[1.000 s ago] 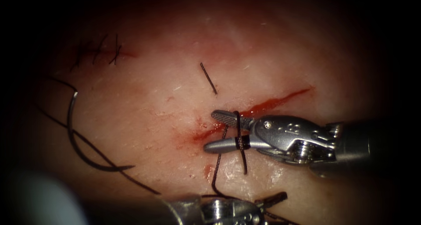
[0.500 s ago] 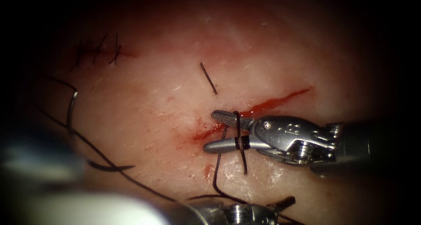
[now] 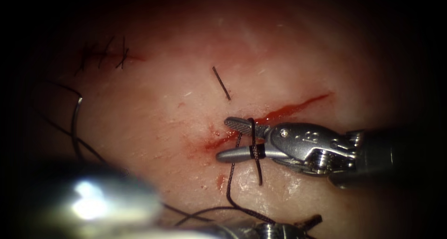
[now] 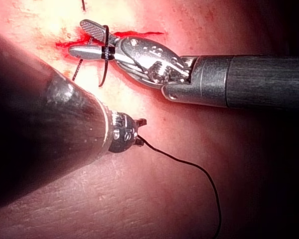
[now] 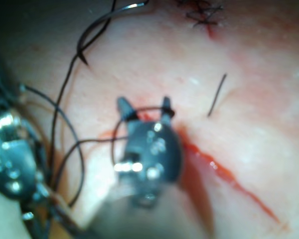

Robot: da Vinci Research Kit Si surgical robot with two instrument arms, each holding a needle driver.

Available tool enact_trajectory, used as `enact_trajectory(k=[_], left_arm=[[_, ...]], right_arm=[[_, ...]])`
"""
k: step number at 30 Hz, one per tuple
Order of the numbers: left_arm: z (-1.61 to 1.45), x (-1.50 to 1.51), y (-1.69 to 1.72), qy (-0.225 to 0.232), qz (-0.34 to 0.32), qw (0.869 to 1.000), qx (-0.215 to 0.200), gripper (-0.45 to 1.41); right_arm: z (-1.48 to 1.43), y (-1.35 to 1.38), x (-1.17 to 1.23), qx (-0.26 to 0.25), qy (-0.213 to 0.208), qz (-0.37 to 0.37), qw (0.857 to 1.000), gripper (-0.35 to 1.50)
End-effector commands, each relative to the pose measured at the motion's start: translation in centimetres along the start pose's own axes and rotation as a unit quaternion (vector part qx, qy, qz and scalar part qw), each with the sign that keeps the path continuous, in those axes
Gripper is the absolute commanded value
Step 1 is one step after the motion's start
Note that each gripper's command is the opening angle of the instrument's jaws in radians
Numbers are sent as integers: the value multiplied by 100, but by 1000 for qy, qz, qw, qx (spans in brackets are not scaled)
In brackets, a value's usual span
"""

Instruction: Wound Closure

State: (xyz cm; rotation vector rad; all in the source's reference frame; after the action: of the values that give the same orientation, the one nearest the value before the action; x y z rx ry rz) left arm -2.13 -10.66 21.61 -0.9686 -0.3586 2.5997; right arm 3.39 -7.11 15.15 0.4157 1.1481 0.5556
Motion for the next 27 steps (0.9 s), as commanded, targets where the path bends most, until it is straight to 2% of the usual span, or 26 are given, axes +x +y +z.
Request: enact_trajectory(k=[1,7,8,10,11,14,16,23,25,27], left_arm=[[9,-1,10,1,-2,1000,-3,39],[14,4,13,1,-3,1000,-4,29],[15,5,14,2,-3,1000,-7,15],[17,6,16,4,10,1000,-17,-35],[17,7,17,6,22,999,-22,-45],[14,9,20,9,44,999,-30,-45],[6,11,21,31,52,998,-26,-45],[-48,31,17,126,68,990,-18,-45],[-73,39,10,170,78,982,-32,-45],[-86,41,4,192,80,977,-39,-45]], right_arm=[[8,-5,-5,2,0,1,1000,54],[8,-5,-6,2,0,1,1000,51],[8,-5,-6,2,0,1,1000,49],[8,-5,-6,2,0,1,1000,47],[8,-4,-6,2,0,1,1000,47],[7,-4,-6,2,0,1,1000,46],[6,-3,-6,1,0,1,1000,46],[7,-1,-6,0,0,1,1000,46],[7,-1,-6,0,-1,1,1000,46],[7,-1,-7,0,-1,1,1000,46]])
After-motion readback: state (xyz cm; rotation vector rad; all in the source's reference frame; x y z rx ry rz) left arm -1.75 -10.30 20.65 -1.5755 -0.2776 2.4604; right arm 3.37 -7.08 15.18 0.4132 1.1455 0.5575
